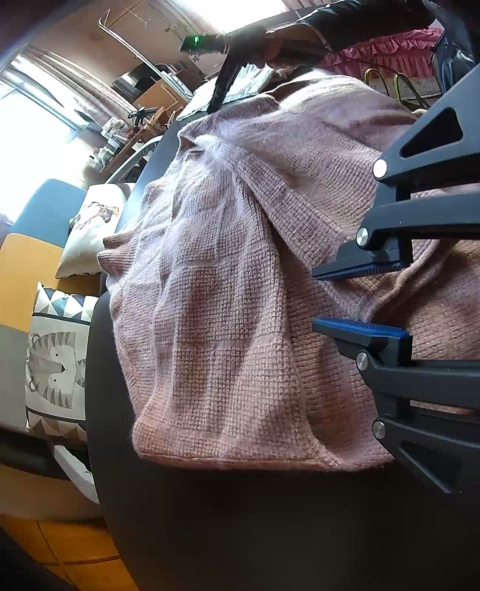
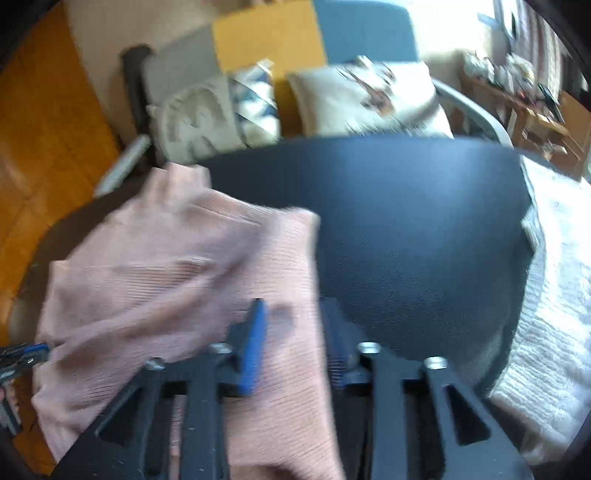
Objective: Fold clothes
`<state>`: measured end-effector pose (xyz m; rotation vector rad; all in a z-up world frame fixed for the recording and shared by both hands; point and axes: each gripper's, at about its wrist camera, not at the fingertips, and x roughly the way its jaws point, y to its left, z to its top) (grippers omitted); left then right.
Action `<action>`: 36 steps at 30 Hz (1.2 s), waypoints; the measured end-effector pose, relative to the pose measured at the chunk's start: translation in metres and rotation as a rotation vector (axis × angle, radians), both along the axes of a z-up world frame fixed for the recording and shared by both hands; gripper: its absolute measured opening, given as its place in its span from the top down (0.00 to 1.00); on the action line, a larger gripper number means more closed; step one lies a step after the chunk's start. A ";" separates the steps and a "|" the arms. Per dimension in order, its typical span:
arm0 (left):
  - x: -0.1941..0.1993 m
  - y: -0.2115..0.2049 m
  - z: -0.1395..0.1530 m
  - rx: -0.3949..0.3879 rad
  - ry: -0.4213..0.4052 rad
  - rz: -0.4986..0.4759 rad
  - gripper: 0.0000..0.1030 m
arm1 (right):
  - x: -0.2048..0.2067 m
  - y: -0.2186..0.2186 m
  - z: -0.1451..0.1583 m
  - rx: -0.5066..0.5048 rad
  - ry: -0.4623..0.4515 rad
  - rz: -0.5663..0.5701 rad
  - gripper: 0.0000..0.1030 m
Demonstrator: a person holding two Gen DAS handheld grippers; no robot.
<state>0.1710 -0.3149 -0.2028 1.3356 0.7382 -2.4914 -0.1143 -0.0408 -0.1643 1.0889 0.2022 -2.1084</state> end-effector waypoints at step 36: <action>0.002 0.002 0.084 -0.142 0.260 -0.003 0.95 | 0.065 -0.042 -0.005 0.018 0.033 0.131 0.40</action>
